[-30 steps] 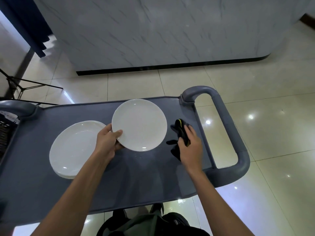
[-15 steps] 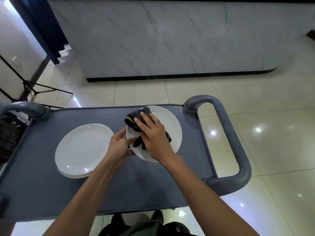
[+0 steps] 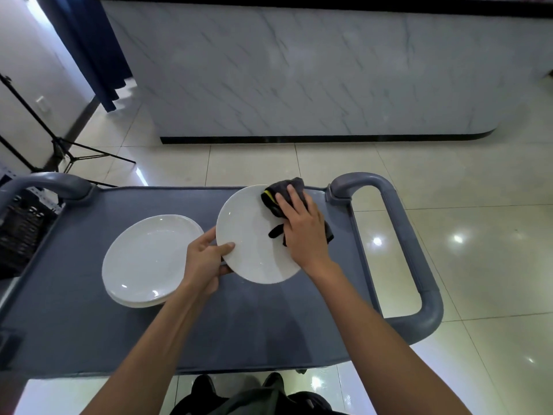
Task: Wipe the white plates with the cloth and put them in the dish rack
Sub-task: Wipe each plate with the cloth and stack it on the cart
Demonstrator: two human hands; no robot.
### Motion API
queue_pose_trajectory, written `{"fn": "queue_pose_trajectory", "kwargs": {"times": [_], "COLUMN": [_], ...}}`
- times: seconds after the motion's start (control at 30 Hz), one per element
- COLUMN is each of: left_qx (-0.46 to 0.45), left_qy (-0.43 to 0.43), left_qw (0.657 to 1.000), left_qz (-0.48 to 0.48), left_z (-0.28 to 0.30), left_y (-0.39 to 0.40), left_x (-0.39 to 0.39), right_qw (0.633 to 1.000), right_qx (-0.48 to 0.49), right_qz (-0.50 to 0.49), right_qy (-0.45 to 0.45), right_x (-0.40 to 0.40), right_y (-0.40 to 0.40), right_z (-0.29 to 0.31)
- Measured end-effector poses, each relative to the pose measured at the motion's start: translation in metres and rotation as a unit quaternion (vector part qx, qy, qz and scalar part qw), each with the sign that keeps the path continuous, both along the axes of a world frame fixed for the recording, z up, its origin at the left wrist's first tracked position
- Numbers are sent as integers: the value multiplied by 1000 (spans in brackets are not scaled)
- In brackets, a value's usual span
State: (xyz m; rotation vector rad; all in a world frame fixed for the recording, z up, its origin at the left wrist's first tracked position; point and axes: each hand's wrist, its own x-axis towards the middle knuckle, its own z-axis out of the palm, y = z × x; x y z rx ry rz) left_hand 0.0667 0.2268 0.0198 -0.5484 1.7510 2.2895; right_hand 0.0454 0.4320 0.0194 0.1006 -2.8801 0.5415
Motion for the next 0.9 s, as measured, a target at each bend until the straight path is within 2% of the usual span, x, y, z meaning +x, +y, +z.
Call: {"fn": "queue_pose_trajectory", "kwargs": {"times": [0.17, 0.37, 0.53, 0.63, 0.73, 0.9], "left_qx": [12, 13, 5, 8, 9, -13], "left_qy": [-6, -6, 11, 26, 28, 23], "left_qw": [1000, 999, 1000, 999, 999, 1000], "left_qz": [25, 42, 25, 21, 32, 11], "left_z": [-3, -1, 7, 10, 10, 11], "left_y": [5, 18, 23, 18, 13, 7], "left_x": [-2, -5, -8, -9, -9, -5], "right_qw": [999, 999, 997, 996, 998, 1000], "right_qx": [11, -17, -40, -44, -35, -18], "right_qz": [-35, 1, 62, 73, 52, -20], "right_qy": [-12, -46, -4, 11, 21, -13], "right_x": [24, 59, 78, 78, 76, 55], "right_y": [9, -14, -50, -44, -27, 8], "right_z": [-13, -20, -14, -12, -13, -16]}}
